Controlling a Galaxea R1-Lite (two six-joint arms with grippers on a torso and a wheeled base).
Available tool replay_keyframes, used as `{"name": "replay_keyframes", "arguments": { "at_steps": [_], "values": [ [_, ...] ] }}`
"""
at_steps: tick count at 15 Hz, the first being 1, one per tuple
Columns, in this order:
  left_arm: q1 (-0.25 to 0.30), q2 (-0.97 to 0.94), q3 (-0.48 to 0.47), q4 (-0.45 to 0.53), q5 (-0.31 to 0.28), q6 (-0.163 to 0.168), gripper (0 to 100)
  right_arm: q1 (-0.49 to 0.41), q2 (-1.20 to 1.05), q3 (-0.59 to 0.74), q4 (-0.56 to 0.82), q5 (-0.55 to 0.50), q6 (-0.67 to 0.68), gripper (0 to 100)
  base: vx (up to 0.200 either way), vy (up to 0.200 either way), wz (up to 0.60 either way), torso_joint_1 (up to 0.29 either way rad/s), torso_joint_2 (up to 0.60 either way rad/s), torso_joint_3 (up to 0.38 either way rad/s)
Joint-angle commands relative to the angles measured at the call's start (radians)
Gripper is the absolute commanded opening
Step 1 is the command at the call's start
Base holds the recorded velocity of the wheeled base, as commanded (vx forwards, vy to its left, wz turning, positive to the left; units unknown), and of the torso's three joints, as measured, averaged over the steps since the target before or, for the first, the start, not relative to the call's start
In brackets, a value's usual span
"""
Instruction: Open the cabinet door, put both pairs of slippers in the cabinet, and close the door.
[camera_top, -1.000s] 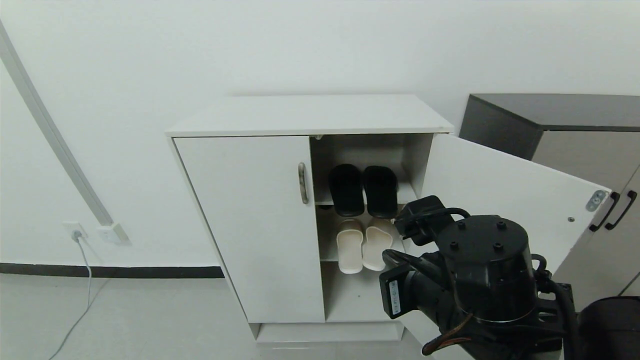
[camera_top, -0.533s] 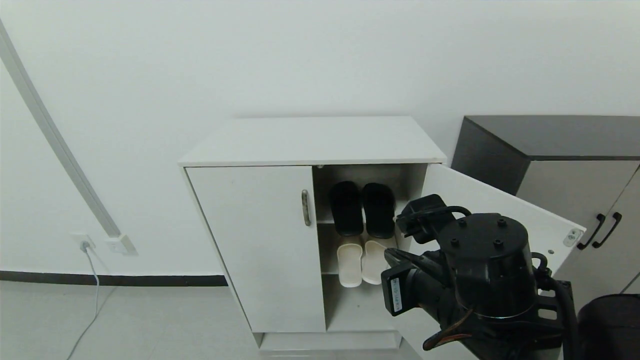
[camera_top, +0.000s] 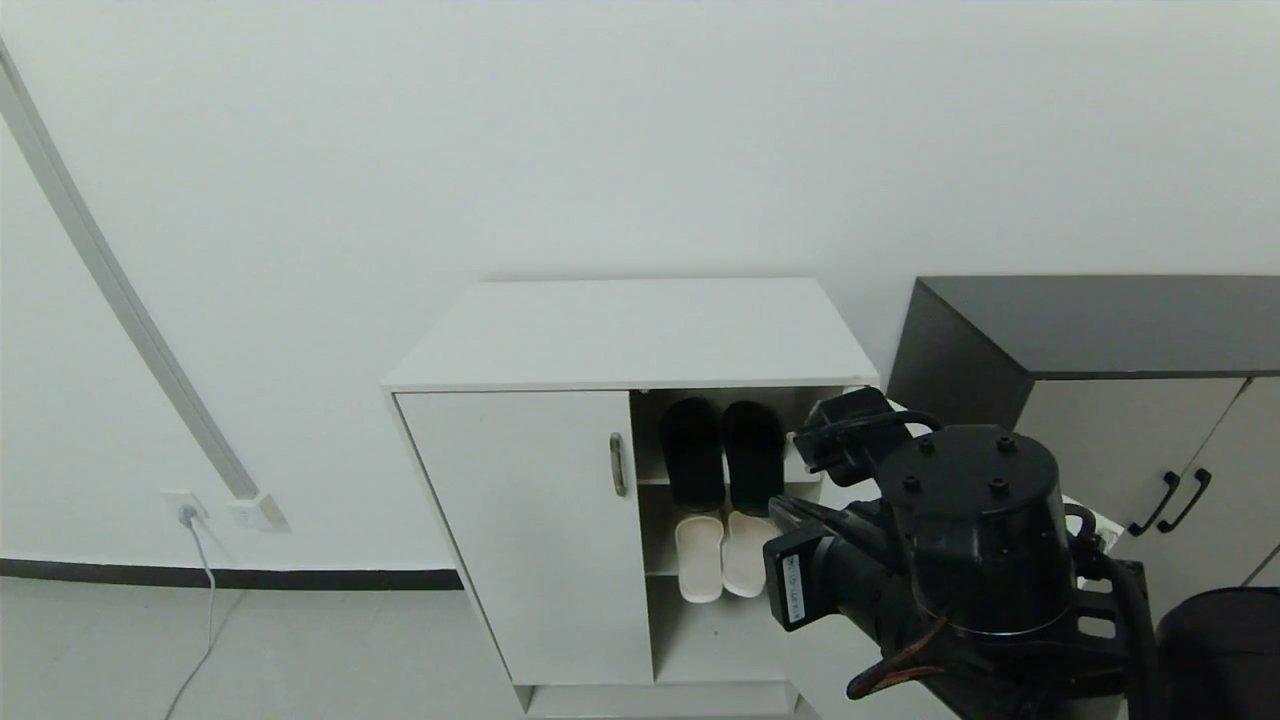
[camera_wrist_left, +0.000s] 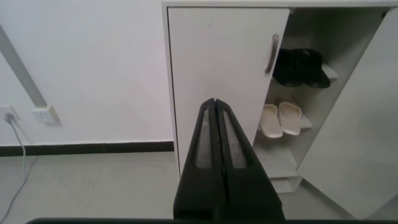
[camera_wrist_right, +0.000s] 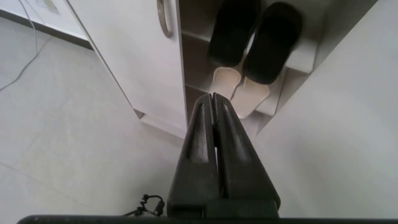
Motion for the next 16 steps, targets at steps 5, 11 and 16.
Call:
{"name": "replay_keyframes", "arguments": {
  "at_steps": [5, 11, 16],
  "values": [
    [0.0, 0.001, 0.0, 0.0, 0.0, 0.0, 0, -0.001, -0.002, 0.0, -0.001, 0.0, -0.001, 0, 0.0, 0.0, 0.0, 0.254, -0.58, -0.329],
    [0.0, 0.001, 0.0, 0.0, 0.0, 0.0, 0, -0.011, -0.004, 0.015, -0.016, 0.0, -0.015, 0, 0.0, 0.0, 0.0, 0.216, -0.47, -0.259],
    [0.0, 0.001, 0.0, 0.0, -0.001, 0.001, 0, -0.013, -0.002, 0.022, -0.021, 0.0, -0.032, 0, 0.0, 0.0, 0.0, 0.028, -0.06, -0.03]
  ]
}}
